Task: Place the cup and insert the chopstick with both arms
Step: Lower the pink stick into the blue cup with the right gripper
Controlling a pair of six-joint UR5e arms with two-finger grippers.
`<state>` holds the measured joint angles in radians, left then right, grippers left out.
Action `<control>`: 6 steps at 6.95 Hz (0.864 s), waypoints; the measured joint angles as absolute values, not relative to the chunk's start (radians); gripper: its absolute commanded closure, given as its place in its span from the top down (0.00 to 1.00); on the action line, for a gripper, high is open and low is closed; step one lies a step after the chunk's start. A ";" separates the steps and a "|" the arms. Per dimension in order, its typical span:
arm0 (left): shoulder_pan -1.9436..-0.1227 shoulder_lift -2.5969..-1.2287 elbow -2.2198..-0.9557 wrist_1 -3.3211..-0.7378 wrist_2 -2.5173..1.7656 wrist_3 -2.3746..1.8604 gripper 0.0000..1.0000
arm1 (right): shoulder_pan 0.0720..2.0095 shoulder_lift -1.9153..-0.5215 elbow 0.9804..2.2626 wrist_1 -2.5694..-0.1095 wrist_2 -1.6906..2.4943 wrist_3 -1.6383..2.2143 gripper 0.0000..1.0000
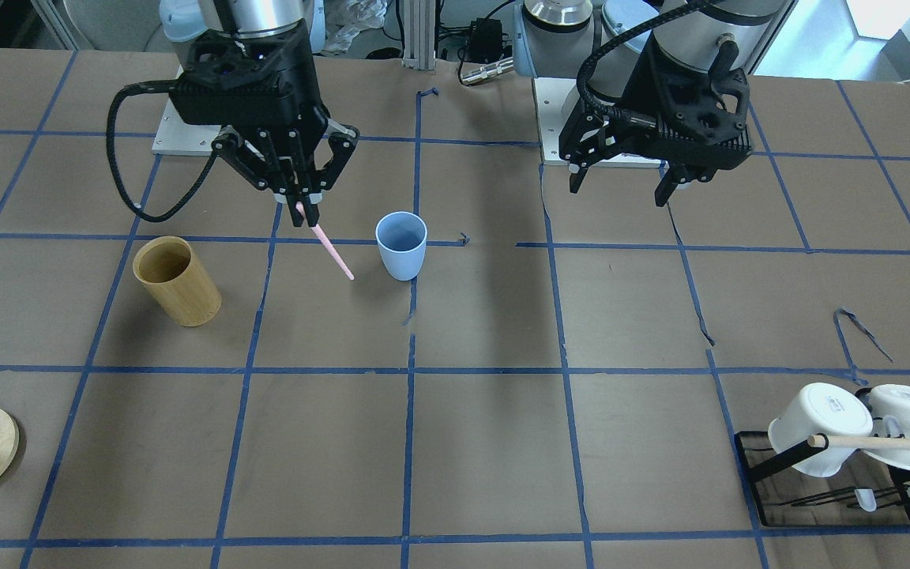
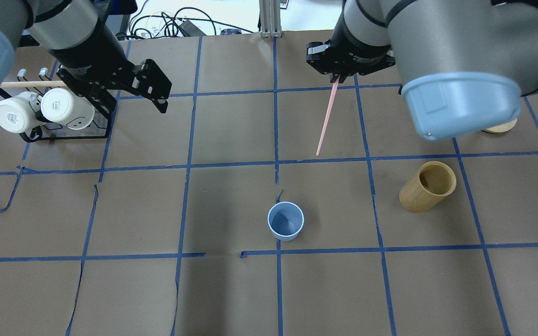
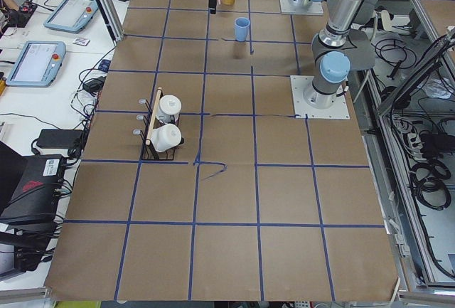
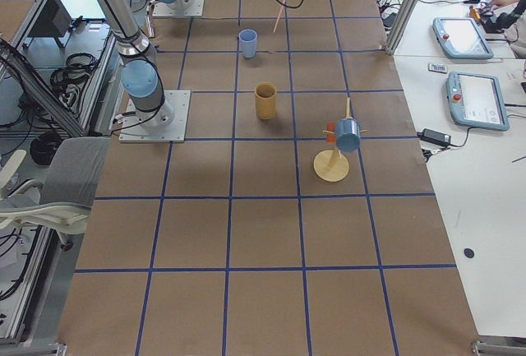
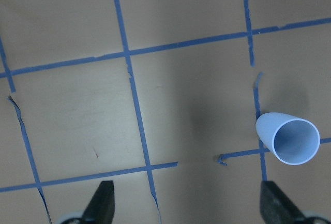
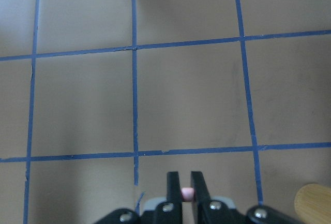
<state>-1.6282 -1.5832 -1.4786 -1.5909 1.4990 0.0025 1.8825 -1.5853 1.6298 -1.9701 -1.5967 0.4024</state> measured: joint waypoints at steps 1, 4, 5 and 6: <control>-1.649 -1.596 -1.463 -1.590 1.500 -0.021 1.00 | 1.921 -1.588 1.652 -1.969 -1.601 0.469 0.00; -1.666 -1.584 -1.489 -1.585 1.503 -0.026 1.00 | 1.973 -1.612 1.728 -1.974 -1.623 0.562 0.00; -1.666 -1.580 -1.497 -1.583 1.503 -0.023 1.00 | 1.986 -1.620 1.750 -1.972 -1.627 0.578 0.00; -1.663 -1.578 -1.500 -1.583 1.503 -0.013 1.00 | 1.997 -1.623 1.767 -1.974 -1.628 0.594 0.00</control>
